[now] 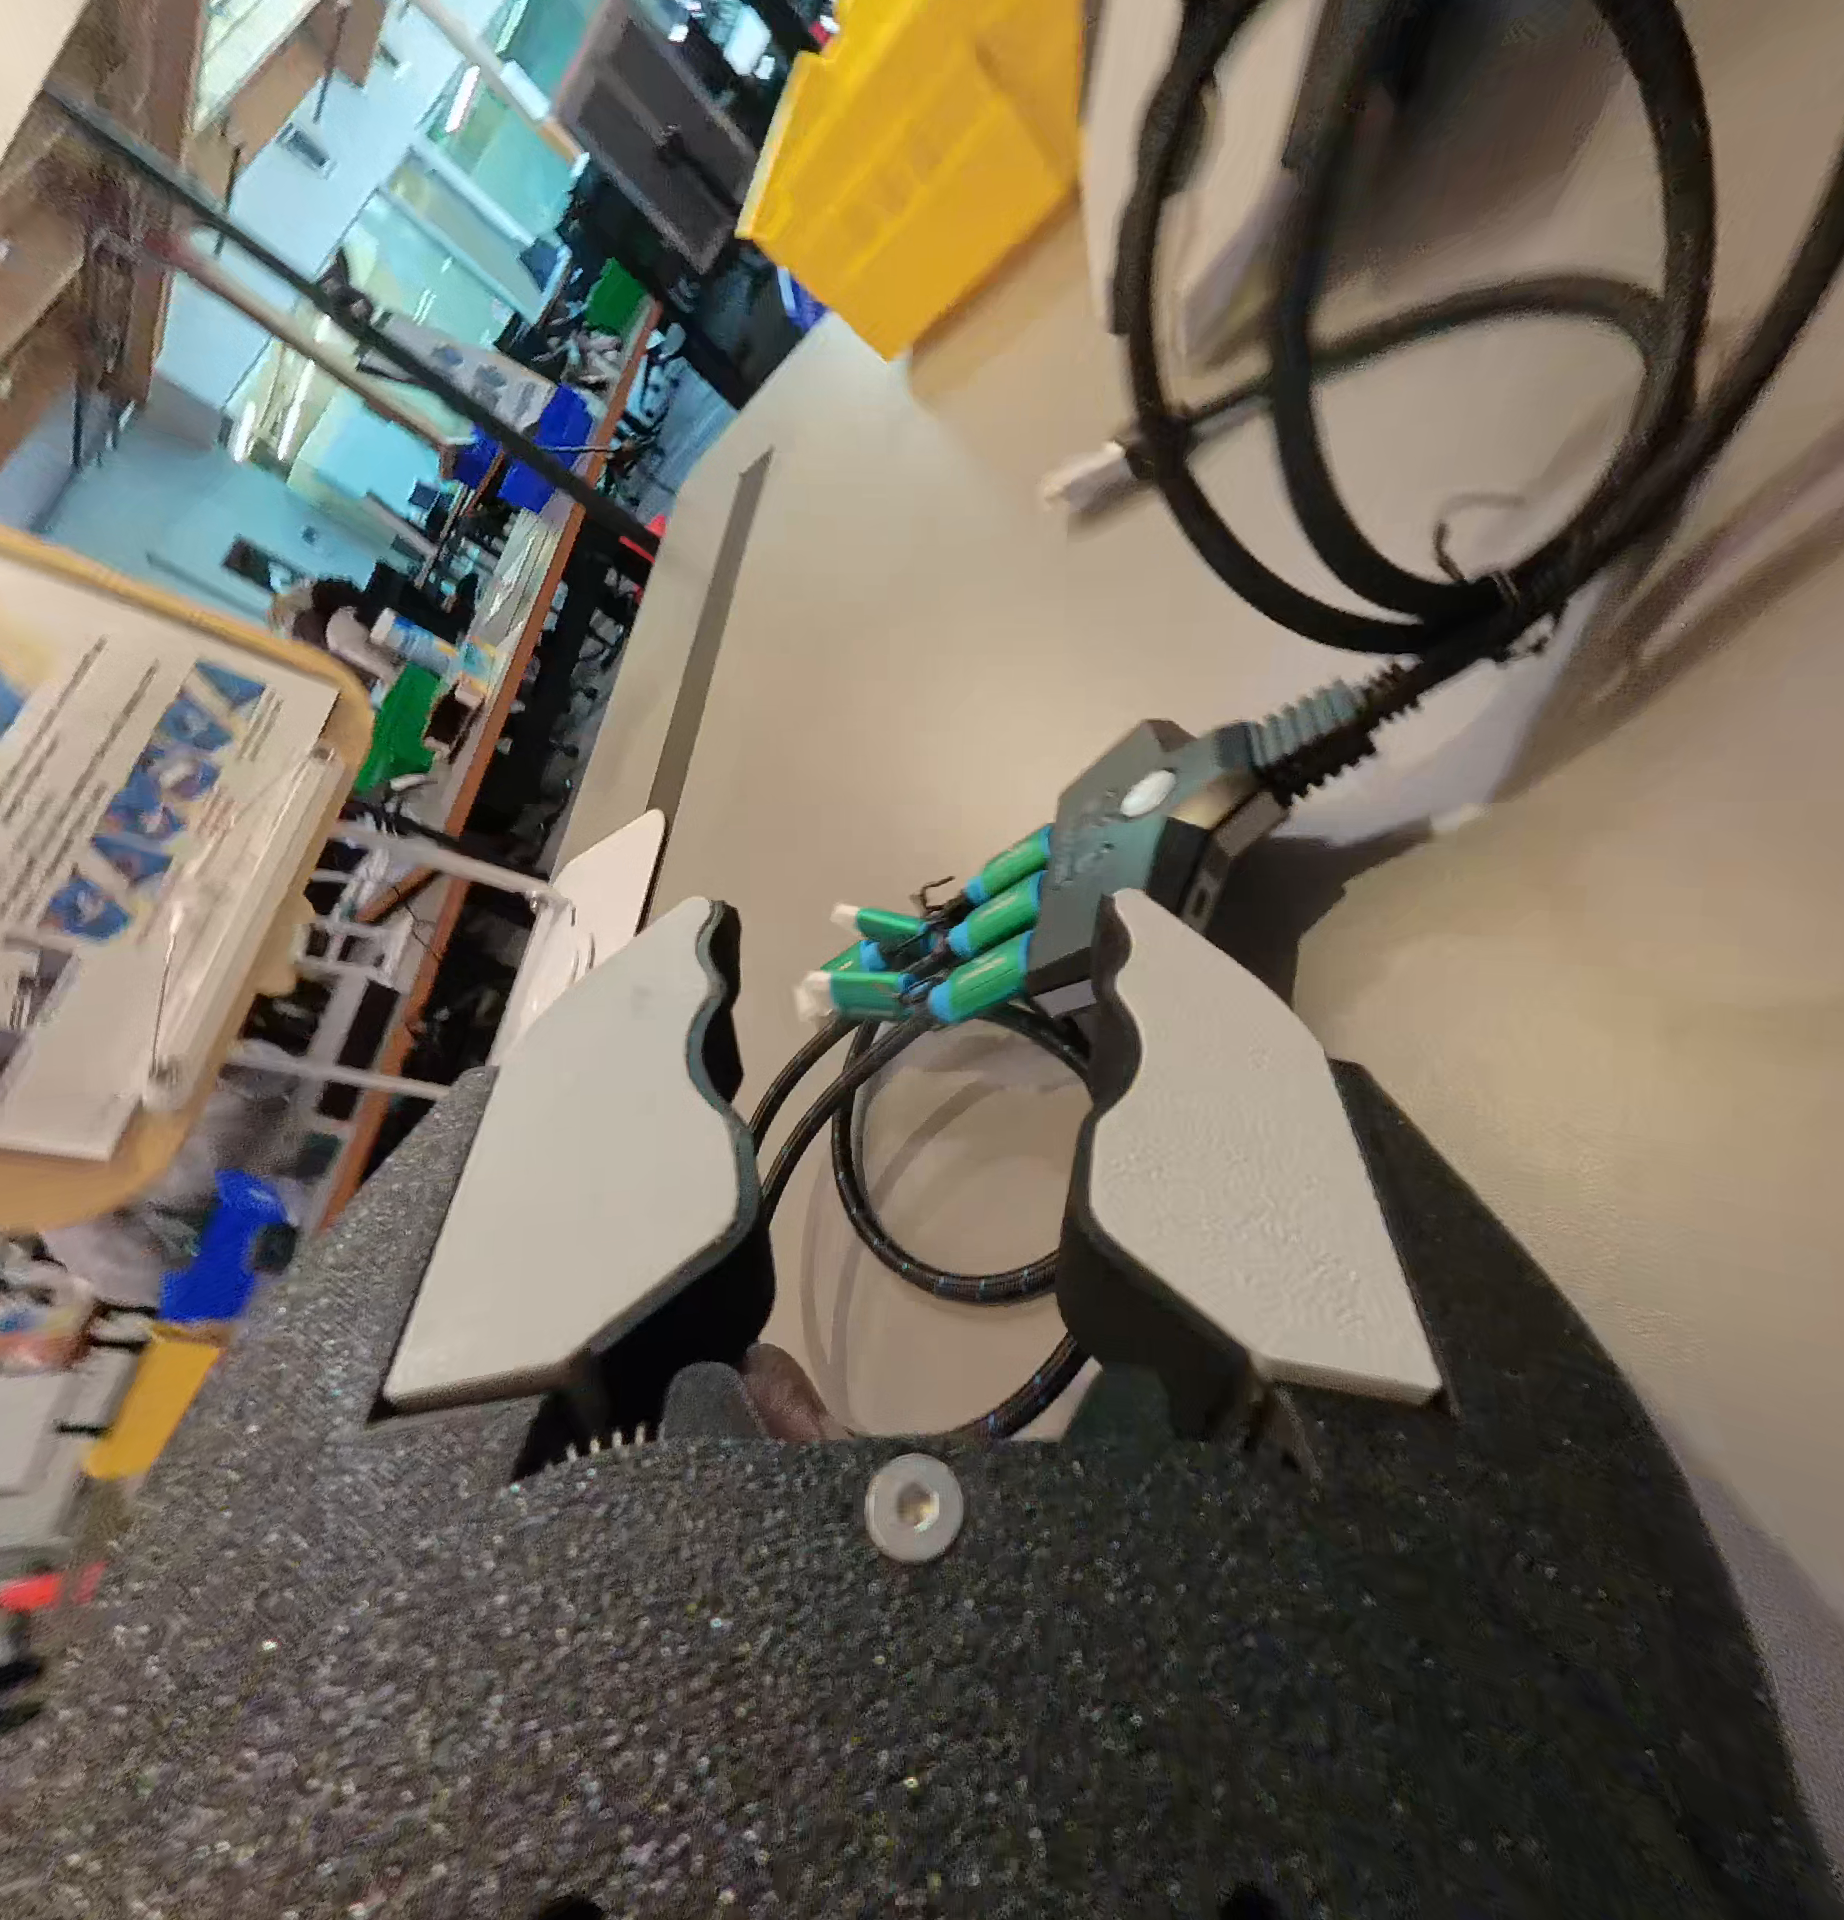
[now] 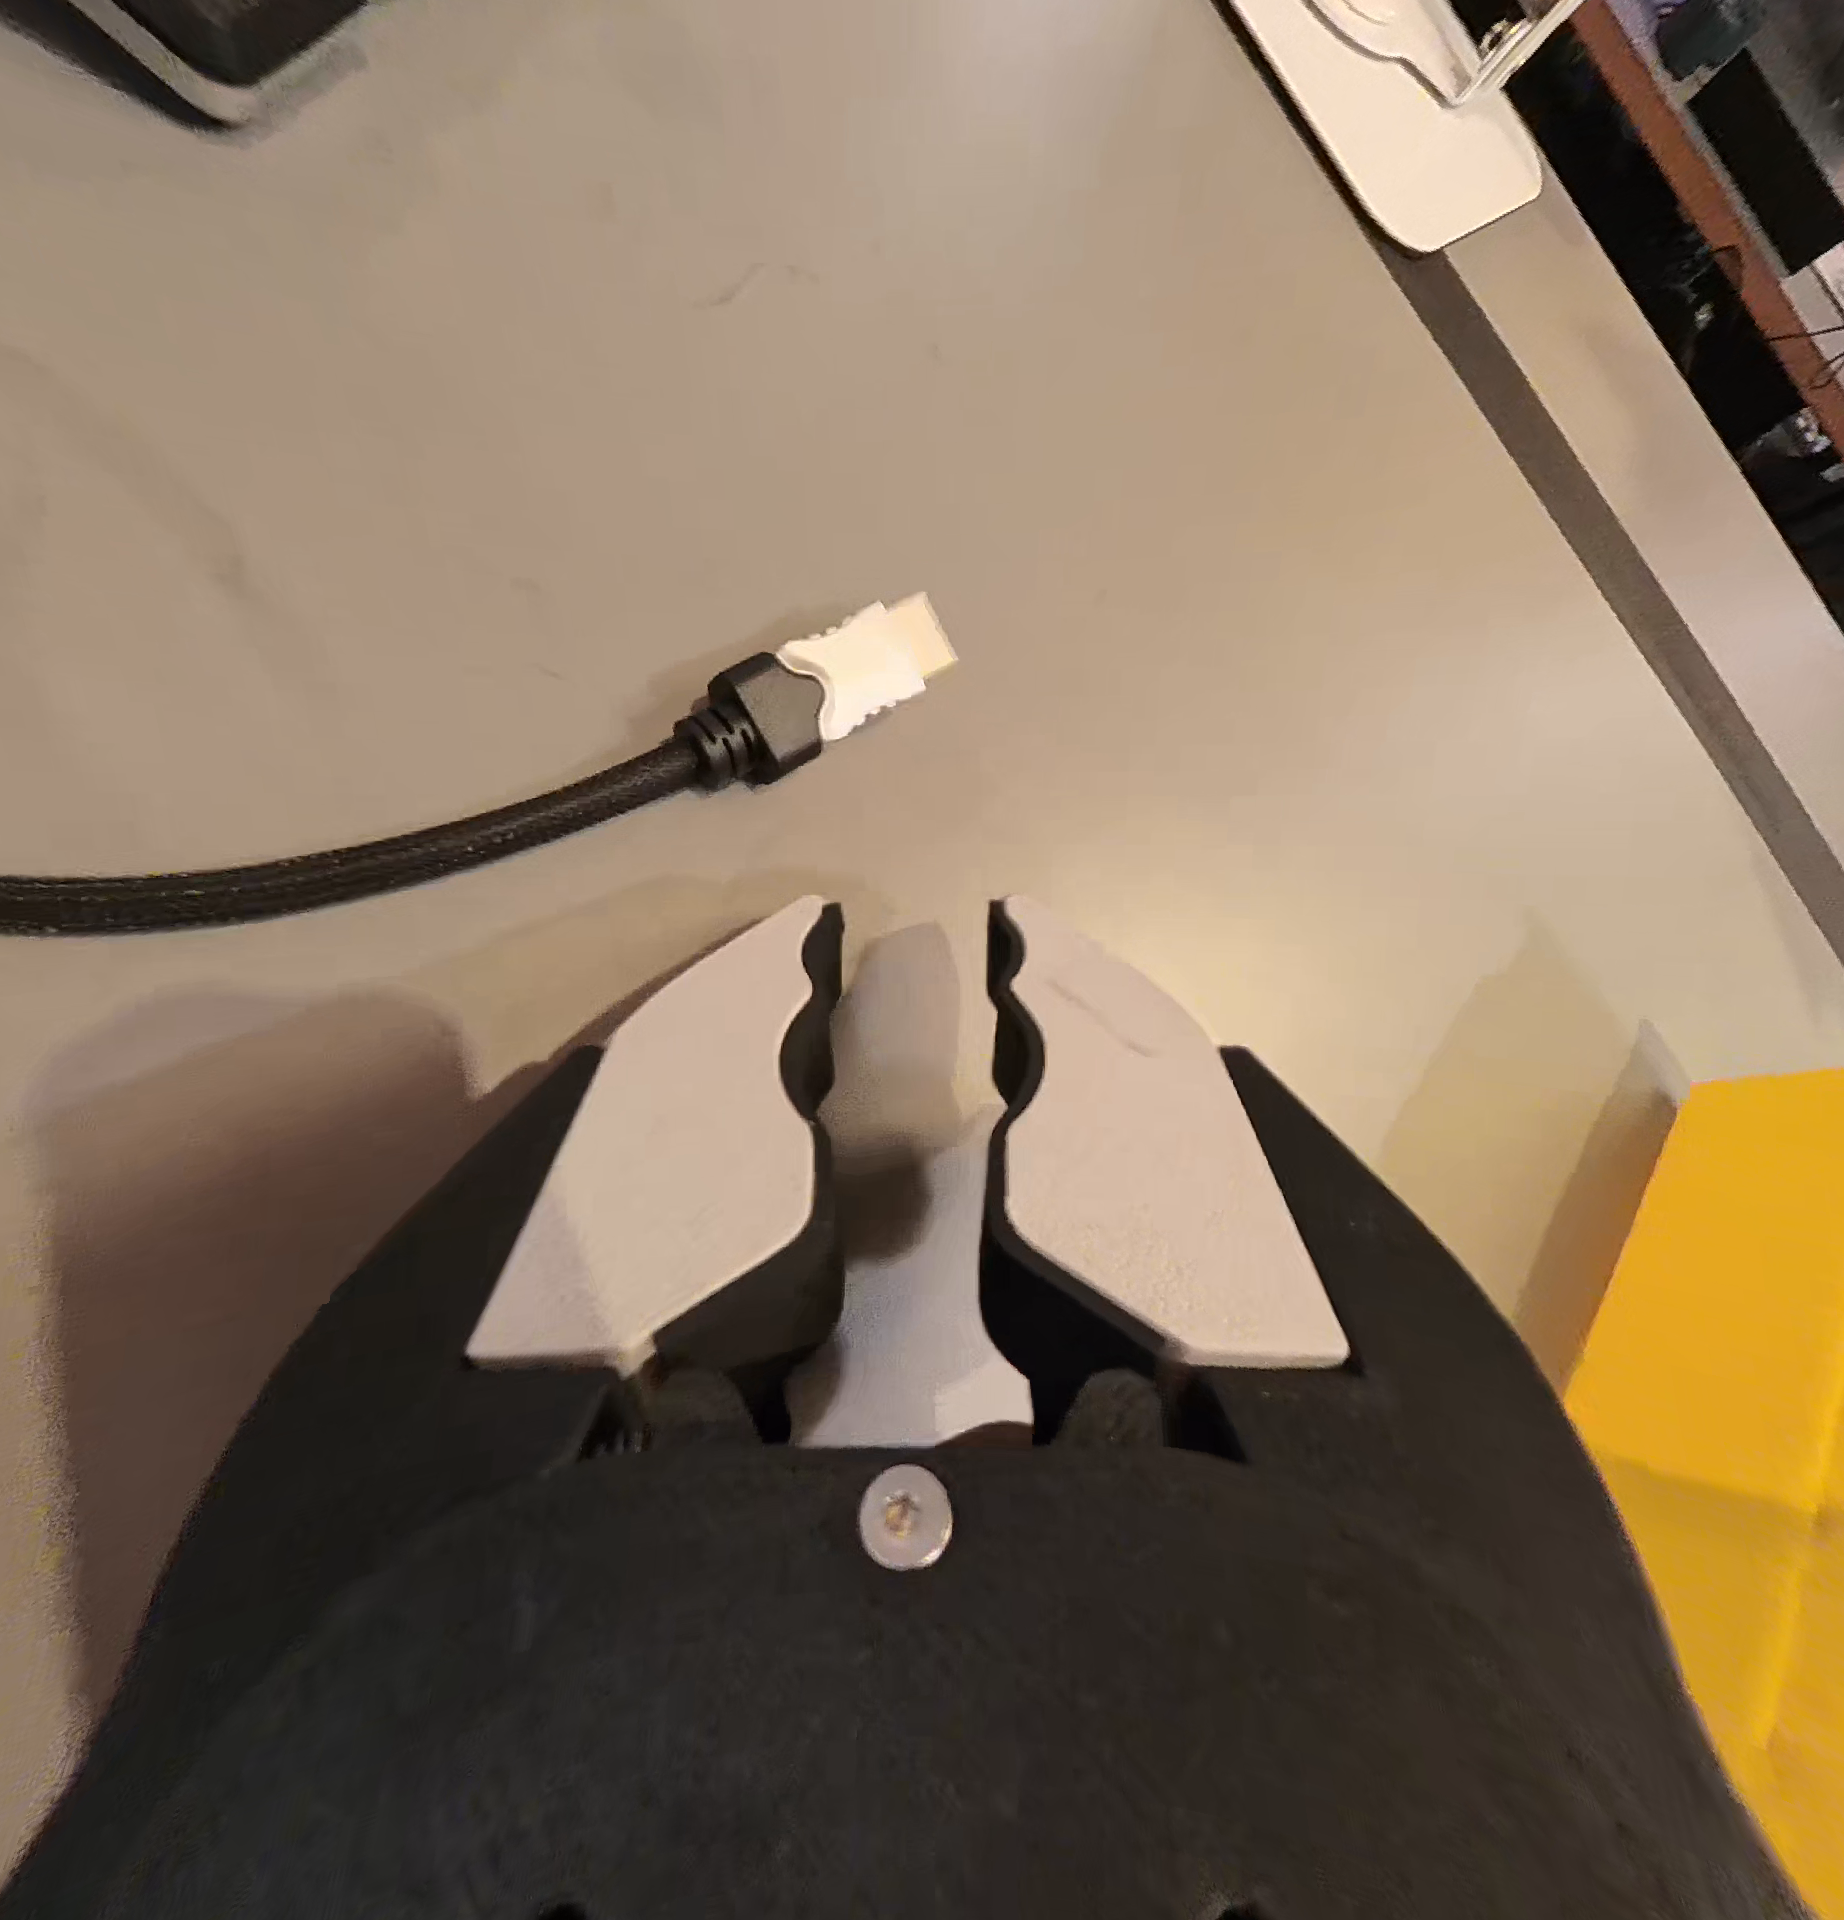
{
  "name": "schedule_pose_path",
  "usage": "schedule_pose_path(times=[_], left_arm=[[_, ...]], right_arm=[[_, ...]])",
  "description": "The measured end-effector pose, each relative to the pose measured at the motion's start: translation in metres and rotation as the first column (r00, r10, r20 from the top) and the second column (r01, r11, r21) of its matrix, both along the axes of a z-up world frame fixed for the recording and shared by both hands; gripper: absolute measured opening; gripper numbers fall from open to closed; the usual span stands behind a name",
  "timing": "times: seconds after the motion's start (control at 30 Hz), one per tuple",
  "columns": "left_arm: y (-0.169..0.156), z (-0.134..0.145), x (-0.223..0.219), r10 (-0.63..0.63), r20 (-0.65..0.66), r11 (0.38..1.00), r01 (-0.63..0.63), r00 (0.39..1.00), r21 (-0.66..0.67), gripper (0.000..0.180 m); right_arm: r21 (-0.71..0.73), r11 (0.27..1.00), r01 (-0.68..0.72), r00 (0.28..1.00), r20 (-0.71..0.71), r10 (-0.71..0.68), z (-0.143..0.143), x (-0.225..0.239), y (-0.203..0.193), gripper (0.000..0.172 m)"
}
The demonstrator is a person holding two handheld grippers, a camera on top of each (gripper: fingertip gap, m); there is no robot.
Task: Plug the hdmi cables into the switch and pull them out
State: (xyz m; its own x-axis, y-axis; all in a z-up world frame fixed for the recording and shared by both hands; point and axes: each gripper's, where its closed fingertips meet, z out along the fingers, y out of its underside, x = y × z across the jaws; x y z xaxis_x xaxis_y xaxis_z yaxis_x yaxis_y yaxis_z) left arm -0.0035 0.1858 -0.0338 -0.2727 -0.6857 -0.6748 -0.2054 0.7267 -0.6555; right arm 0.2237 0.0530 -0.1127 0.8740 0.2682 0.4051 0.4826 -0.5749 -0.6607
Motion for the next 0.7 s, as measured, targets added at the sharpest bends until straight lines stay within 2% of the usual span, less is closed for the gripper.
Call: schedule_pose_path(times=[0.1, 0.17, 0.3, 0.37, 0.5, 0.6, 0.7], left_arm=[[0.015, 0.023, -0.014, 0.096, 0.035, 0.983, -0.089, 0.995, -0.163, 0.060], [0.019, 0.025, -0.022, 0.152, -0.007, 0.952, -0.149, 0.988, -0.267, 0.060], [0.005, -0.009, -0.025, 0.193, -0.246, 0.869, -0.282, 0.950, -0.407, 0.060], [-0.003, -0.026, -0.020, 0.203, -0.337, 0.812, -0.350, 0.919, -0.466, 0.058], [-0.019, -0.040, -0.004, 0.185, -0.425, 0.644, -0.436, 0.886, -0.629, 0.054], [-0.028, -0.056, -0.002, 0.178, -0.500, 0.606, -0.495, 0.848, -0.623, 0.055], [-0.033, -0.067, 0.000, 0.186, -0.533, 0.564, -0.534, 0.825, -0.630, 0.056]], right_arm=[[0.003, 1.000, -0.003, 0.992, 0.130, 0.003, 0.019, 0.012, 0.005, 0.027], [0.011, 1.000, -0.015, 0.984, 0.177, 0.013, 0.038, 0.014, 0.013, 0.027], [0.001, 0.991, -0.135, 0.971, 0.201, 0.132, 0.058, -0.014, 0.046, 0.027], [-0.029, 0.977, -0.210, 0.952, 0.222, 0.211, 0.054, -0.038, 0.069, 0.027], [-0.106, 0.949, -0.296, 0.903, 0.294, 0.314, 0.032, -0.075, 0.115, 0.027], [-0.141, 0.941, -0.308, 0.901, 0.273, 0.336, 0.016, -0.089, 0.141, 0.027], [-0.189, 0.922, -0.337, 0.906, 0.200, 0.372, 0.000, -0.106, 0.147, 0.028]])
